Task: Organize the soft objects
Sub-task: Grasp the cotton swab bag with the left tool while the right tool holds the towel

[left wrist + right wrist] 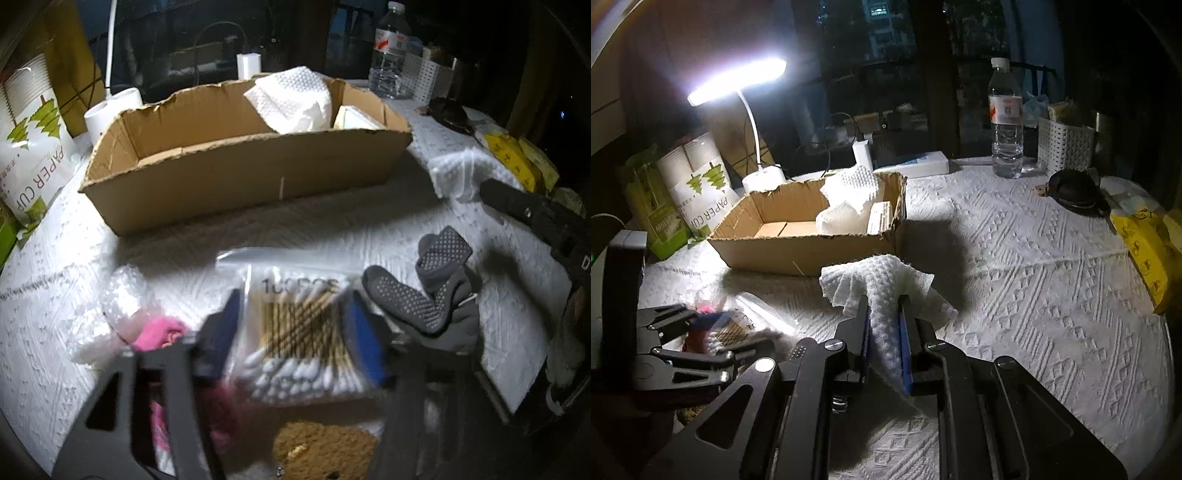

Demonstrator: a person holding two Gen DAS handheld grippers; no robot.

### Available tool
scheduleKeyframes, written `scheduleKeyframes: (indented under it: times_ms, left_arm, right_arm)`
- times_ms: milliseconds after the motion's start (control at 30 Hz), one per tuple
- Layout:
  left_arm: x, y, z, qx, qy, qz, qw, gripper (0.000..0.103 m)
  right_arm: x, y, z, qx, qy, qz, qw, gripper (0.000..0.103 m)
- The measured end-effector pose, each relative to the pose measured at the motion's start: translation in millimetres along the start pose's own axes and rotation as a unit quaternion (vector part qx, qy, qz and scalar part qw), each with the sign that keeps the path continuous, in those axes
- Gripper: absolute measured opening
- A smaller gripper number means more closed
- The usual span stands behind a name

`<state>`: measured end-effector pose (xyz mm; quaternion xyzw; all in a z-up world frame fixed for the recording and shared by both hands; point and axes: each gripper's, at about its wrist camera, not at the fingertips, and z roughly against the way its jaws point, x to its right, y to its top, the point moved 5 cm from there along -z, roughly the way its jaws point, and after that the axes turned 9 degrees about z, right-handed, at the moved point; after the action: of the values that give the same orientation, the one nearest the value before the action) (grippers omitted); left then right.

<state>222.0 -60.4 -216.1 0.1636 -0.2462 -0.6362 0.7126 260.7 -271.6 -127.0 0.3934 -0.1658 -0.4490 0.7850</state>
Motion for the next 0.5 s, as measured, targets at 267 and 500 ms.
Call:
scheduleKeyframes:
  times_ms: [267,500]
  left_arm:
    - [4,5,15,0.012,-0.024,-0.009,0.9996,0.047]
    - [0,19,40,0.042,-0.038,0.003,0.9984,0.047]
  right_arm:
    - [-6,9,5,0.01,0.004,0.009,1.0,0.014]
    - [-14,21,9,0.019,0.005,0.021,1.0,0.015]
